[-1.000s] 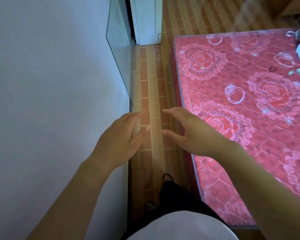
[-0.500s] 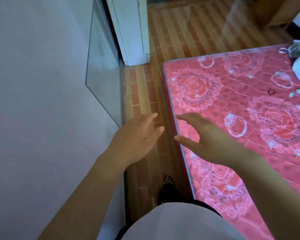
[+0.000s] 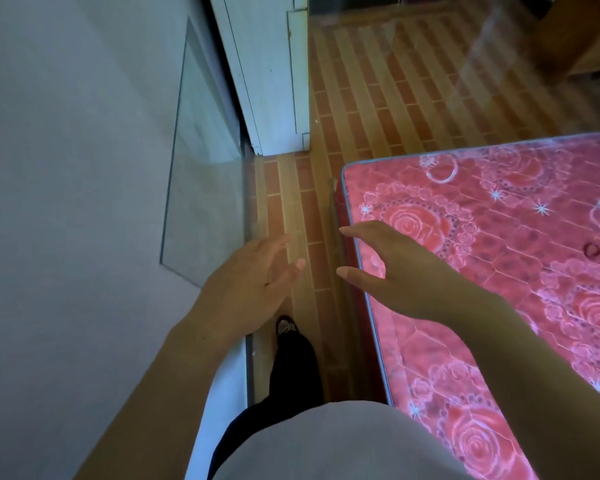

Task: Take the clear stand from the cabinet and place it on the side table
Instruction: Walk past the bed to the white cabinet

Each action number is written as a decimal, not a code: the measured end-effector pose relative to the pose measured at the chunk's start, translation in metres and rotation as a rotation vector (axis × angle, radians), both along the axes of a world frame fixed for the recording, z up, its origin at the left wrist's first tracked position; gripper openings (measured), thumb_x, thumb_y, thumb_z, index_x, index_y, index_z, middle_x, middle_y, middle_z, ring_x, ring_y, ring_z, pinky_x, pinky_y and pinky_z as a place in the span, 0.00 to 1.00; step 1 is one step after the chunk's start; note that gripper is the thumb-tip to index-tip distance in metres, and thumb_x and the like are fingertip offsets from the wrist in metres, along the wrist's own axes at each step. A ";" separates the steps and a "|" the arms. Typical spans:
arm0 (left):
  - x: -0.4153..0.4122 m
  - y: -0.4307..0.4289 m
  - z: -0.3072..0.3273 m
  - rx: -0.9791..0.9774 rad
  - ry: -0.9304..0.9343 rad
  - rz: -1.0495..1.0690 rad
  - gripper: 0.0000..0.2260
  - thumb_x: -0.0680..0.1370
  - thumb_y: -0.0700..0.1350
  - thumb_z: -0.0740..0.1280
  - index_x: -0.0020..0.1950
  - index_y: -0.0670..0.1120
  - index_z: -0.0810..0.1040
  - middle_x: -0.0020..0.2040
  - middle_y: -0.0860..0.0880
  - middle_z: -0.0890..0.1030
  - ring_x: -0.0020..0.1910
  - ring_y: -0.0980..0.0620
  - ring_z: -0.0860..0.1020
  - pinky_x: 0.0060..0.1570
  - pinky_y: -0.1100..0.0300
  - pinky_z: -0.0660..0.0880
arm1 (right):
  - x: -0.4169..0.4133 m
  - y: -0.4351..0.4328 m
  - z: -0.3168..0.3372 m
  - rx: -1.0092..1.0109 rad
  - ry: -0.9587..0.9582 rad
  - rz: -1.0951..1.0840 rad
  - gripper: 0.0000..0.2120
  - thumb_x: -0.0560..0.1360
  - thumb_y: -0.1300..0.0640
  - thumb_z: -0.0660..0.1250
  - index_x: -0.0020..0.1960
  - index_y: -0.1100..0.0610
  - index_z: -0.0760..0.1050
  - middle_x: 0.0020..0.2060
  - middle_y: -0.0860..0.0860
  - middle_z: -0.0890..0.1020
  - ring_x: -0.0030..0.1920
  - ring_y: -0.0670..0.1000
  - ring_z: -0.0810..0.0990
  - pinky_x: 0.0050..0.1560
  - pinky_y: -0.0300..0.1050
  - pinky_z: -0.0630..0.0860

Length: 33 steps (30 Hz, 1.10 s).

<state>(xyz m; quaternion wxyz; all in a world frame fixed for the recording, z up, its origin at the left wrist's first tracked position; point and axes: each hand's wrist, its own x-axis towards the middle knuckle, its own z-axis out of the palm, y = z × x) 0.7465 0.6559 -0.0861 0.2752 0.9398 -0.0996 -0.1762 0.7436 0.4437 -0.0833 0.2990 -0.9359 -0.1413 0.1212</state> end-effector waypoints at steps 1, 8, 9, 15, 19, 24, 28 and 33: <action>0.023 0.005 0.000 -0.007 -0.009 -0.002 0.25 0.76 0.61 0.53 0.72 0.55 0.60 0.72 0.54 0.65 0.69 0.55 0.64 0.64 0.57 0.62 | 0.022 0.005 0.001 -0.011 -0.009 0.004 0.27 0.74 0.45 0.63 0.70 0.50 0.62 0.69 0.46 0.66 0.67 0.46 0.65 0.60 0.35 0.58; 0.180 0.023 0.030 0.025 -0.047 -0.117 0.25 0.77 0.60 0.53 0.73 0.54 0.58 0.73 0.53 0.63 0.71 0.54 0.63 0.68 0.53 0.62 | 0.156 0.031 0.022 -0.025 -0.070 -0.072 0.26 0.74 0.45 0.63 0.70 0.49 0.62 0.67 0.46 0.68 0.66 0.46 0.67 0.60 0.36 0.60; 0.198 0.023 0.033 0.022 -0.054 -0.121 0.25 0.77 0.60 0.53 0.73 0.54 0.58 0.73 0.53 0.63 0.71 0.53 0.63 0.68 0.53 0.62 | 0.173 0.034 0.024 -0.025 -0.072 -0.078 0.26 0.74 0.46 0.63 0.70 0.49 0.62 0.68 0.46 0.68 0.67 0.47 0.66 0.60 0.36 0.59; 0.283 0.033 0.034 -0.020 -0.019 -0.099 0.25 0.76 0.61 0.53 0.72 0.56 0.58 0.73 0.54 0.63 0.70 0.53 0.64 0.68 0.49 0.64 | 0.257 0.046 0.026 -0.030 -0.013 -0.103 0.26 0.74 0.45 0.63 0.69 0.49 0.62 0.69 0.46 0.68 0.67 0.48 0.66 0.61 0.38 0.61; 0.344 0.041 0.024 -0.022 -0.007 -0.092 0.25 0.76 0.61 0.52 0.72 0.56 0.58 0.73 0.54 0.64 0.69 0.53 0.65 0.68 0.50 0.64 | 0.322 0.051 0.015 -0.044 0.026 -0.070 0.26 0.74 0.44 0.63 0.70 0.49 0.62 0.69 0.46 0.68 0.67 0.48 0.67 0.64 0.41 0.63; 0.440 0.026 0.017 -0.033 0.005 -0.094 0.26 0.76 0.62 0.52 0.72 0.56 0.58 0.73 0.54 0.63 0.69 0.54 0.66 0.68 0.49 0.64 | 0.417 0.042 0.011 -0.003 0.064 -0.089 0.25 0.74 0.45 0.63 0.69 0.48 0.63 0.69 0.46 0.67 0.66 0.49 0.68 0.65 0.49 0.68; 0.524 0.007 0.008 0.010 -0.010 -0.116 0.25 0.76 0.63 0.52 0.72 0.56 0.60 0.72 0.54 0.65 0.69 0.54 0.66 0.67 0.51 0.65 | 0.499 0.016 0.012 -0.070 0.051 -0.134 0.25 0.75 0.44 0.61 0.69 0.49 0.62 0.69 0.48 0.66 0.66 0.52 0.68 0.65 0.51 0.67; 0.609 -0.016 0.011 -0.005 -0.027 -0.139 0.24 0.77 0.60 0.54 0.72 0.55 0.61 0.71 0.53 0.66 0.68 0.53 0.67 0.66 0.52 0.65 | 0.584 -0.006 0.016 -0.125 0.067 -0.137 0.24 0.76 0.47 0.62 0.69 0.52 0.62 0.67 0.50 0.68 0.65 0.52 0.68 0.62 0.46 0.66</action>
